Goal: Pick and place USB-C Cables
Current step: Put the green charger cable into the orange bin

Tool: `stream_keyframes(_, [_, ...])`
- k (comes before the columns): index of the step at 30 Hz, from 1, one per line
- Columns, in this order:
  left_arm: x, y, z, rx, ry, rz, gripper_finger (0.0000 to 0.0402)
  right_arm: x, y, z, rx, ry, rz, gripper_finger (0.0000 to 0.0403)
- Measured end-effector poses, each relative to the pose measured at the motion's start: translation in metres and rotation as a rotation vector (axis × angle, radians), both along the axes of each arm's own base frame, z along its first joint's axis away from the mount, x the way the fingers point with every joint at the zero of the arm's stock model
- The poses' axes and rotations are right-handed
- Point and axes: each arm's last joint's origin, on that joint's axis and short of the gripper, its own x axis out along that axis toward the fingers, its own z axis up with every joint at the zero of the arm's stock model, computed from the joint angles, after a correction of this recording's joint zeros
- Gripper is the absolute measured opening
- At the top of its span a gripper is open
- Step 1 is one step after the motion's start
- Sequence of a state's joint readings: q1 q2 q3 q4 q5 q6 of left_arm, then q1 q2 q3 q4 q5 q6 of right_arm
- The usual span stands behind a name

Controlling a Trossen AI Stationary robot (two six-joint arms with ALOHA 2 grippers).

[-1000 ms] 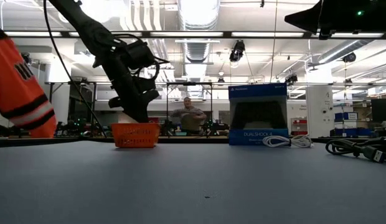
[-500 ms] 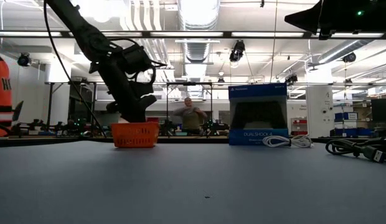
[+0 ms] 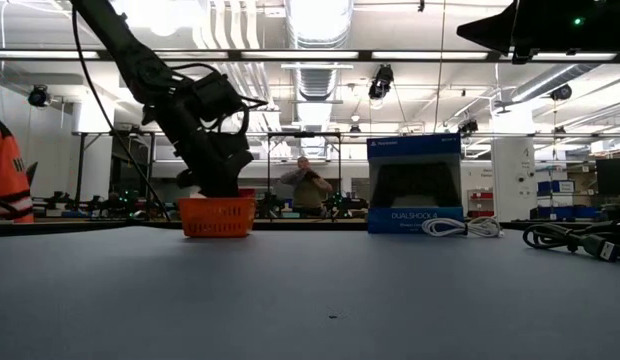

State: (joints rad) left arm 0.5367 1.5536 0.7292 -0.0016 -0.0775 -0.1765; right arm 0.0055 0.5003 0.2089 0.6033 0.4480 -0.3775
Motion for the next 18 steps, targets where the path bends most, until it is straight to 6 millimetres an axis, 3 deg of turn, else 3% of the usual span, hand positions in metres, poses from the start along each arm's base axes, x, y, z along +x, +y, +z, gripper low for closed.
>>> stream_keyframes(8, [0.005, -0.003, 0.015, 0.031, -0.061, -0.023, 0.0008, 0.0, 0.0, 0.0, 0.0, 0.0, 0.001, 0.0009])
stream_keyframes(15, [-0.003, -0.007, 0.041, 0.078, -0.13, -0.025, 0.0008, 0.0, 0.0, 0.0, 0.0, 0.001, 0.0, 0.0009])
stream_keyframes(18, [-0.007, -0.007, 0.043, 0.078, -0.119, 0.005, 0.0008, 0.0, 0.0, 0.0, 0.0, 0.001, -0.002, 0.0009])
